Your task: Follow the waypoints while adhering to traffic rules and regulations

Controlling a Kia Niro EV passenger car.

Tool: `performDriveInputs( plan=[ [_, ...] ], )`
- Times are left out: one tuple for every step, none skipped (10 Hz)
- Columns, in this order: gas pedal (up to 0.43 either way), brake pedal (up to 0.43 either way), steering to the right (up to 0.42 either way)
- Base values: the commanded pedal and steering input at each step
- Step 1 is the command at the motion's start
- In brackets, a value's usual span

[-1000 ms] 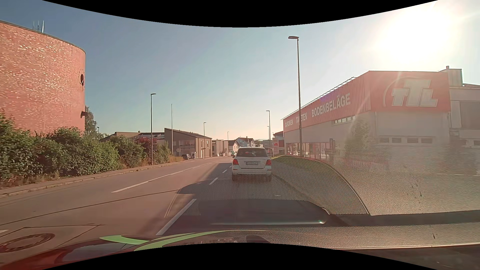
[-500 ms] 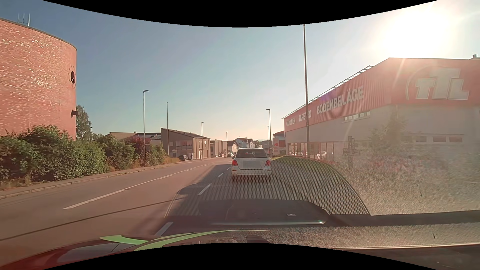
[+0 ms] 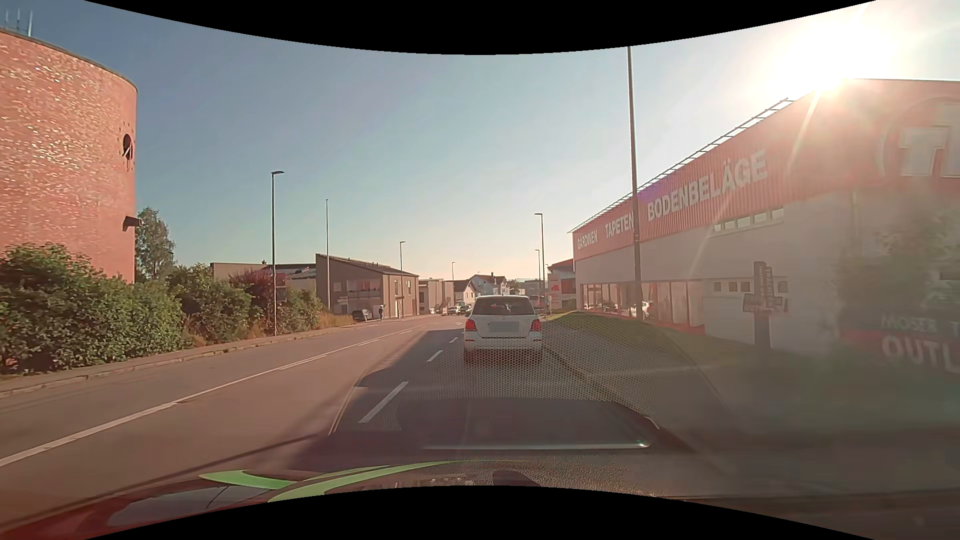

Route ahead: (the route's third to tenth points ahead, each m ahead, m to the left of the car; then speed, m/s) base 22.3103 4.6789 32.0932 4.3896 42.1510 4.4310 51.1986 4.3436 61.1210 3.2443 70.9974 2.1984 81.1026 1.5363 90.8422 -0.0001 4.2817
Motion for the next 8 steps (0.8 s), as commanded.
performDriveInputs(
  plan=[
    [0.000, 0.067, -0.004],
    [0.000, 0.067, -0.004],
    [0.000, 0.061, -0.003],
    [0.000, 0.061, -0.003],
    [0.000, 0.006, -0.003],
    [0.000, 0.000, -0.003],
    [0.000, 0.000, -0.003],
    [0.000, 0.000, -0.001]
  ],
)
